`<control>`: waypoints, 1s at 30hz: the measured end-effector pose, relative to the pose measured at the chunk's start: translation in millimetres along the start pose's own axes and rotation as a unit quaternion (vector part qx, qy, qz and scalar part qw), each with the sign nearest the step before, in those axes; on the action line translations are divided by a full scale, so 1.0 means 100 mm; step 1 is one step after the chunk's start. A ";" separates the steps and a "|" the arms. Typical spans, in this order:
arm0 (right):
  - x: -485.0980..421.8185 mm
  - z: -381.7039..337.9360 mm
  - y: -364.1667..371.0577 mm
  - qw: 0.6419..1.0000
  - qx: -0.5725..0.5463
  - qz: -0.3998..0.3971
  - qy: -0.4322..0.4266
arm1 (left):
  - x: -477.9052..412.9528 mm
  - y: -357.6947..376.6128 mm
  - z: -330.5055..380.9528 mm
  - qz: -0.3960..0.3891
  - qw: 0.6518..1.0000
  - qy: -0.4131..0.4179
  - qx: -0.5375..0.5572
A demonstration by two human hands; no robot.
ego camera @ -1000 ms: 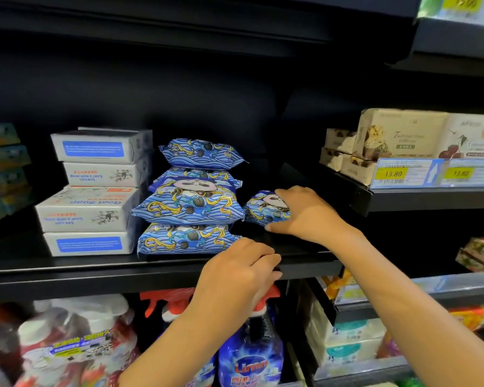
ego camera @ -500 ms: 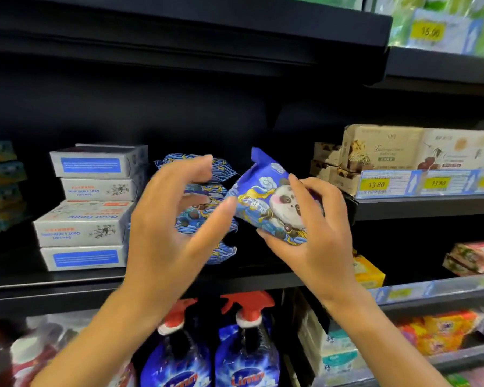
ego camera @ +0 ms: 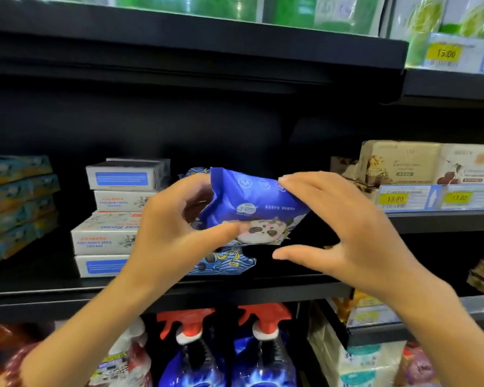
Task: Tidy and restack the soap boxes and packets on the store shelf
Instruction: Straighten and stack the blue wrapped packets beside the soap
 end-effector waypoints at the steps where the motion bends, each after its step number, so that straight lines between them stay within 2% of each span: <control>1: -0.04 0.00 -0.01 0.999 0.024 -0.021 -0.005 | 0.01 0.00 0.01 0.001 1.000 0.018 -0.003; 5: -0.12 0.01 0.02 0.998 0.023 -0.051 0.022 | 0.04 0.03 0.02 -0.027 0.998 0.051 -0.002; 7: -0.09 -0.03 0.03 0.999 0.028 -0.016 0.008 | 0.04 0.02 0.02 -0.064 0.995 0.059 -0.037; 9: -0.03 -0.08 0.01 0.996 0.079 0.045 -0.019 | 0.03 -0.03 0.03 -0.104 0.989 0.056 -0.092; 14: 0.06 -0.22 0.04 0.969 0.142 0.179 -0.091 | -0.06 -0.11 -0.07 -0.146 0.976 -0.129 -0.094; 16: 0.09 -0.28 0.07 0.960 0.144 0.207 -0.122 | -0.09 -0.07 -0.06 -0.200 0.957 -0.151 -0.146; 18: 0.11 -0.32 0.09 0.955 0.143 0.218 -0.144 | -0.09 -0.04 -0.03 -0.220 0.949 -0.138 -0.178; 22: 0.09 -0.29 0.13 0.962 0.143 0.176 -0.151 | -0.03 -0.07 0.05 -0.132 0.968 -0.075 -0.199; 24: 0.03 -0.26 0.11 0.975 0.120 0.118 -0.142 | -0.01 -0.09 0.13 -0.089 0.972 0.009 -0.218; 27: -0.09 -0.21 0.00 0.990 0.090 0.032 -0.106 | 0.02 -0.05 0.28 -0.058 0.931 0.173 -0.317; 30: -0.20 -0.22 -0.03 0.982 0.161 -0.051 -0.082 | 0.07 0.04 0.34 -0.036 0.877 0.288 -0.383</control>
Point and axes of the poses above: each hand's wrist, its own x-axis away from the middle knuckle, its own y-axis out of the palm, z = x × y, the point moved 6 cm from there along -x, towards the middle knuckle, and after that the axes turned 4 degrees about z, right-handed, at the moved point
